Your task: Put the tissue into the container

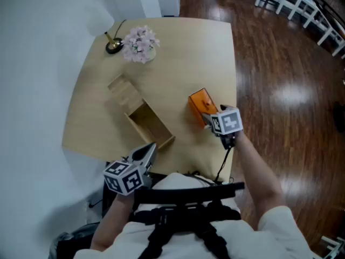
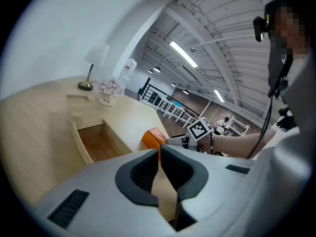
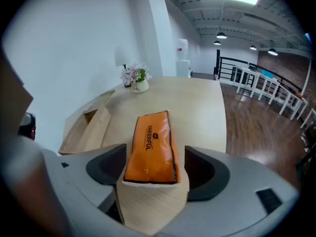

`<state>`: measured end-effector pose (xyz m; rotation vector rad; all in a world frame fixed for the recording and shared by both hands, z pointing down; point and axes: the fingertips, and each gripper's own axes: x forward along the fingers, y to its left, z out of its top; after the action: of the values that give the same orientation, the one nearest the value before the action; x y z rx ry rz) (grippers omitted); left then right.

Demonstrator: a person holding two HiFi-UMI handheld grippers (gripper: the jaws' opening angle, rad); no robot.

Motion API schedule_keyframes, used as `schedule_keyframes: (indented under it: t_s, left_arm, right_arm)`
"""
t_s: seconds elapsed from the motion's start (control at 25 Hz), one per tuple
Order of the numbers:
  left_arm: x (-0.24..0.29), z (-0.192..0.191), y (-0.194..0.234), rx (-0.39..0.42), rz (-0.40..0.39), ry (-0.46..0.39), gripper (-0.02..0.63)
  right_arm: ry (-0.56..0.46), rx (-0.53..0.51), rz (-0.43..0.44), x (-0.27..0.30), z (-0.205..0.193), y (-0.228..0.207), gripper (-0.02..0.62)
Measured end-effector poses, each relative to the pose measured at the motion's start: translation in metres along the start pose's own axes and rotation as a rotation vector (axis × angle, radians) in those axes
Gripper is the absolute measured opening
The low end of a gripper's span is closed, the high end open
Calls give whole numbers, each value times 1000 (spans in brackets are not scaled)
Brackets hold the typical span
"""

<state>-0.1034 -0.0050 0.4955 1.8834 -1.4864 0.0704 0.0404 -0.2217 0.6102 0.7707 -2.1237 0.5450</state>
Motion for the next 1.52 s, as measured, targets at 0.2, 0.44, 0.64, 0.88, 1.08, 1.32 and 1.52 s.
schedule_keyframes:
  t_s: [0.2, 0.44, 0.64, 0.88, 1.08, 1.32, 1.52]
  left_arm:
    - [-9, -13, 1, -6, 17, 16, 28]
    - [-16, -22, 9, -27, 48, 27, 28]
    - [-17, -22, 17, -47, 56, 15, 28]
    - [-18, -19, 22, -58, 52, 11, 28]
    - [-16, -16, 29, -72, 48, -4, 28]
    - [-15, -13, 35, -79, 35, -12, 28]
    - [-17, -11, 43, -86, 31, -17, 28]
  right_arm:
    - [43, 17, 1, 18, -7, -3, 379]
    - [87, 3, 4, 36, -13, -1, 379]
    - [73, 9, 7, 35, -11, -3, 338]
    - [53, 23, -24, 24, -7, -1, 282]
    - [33, 13, -30, 8, -3, 4, 276]
    - [-15, 26, -11, -14, 11, 21, 270]
    - [-63, 22, 29, -33, 31, 47, 268]
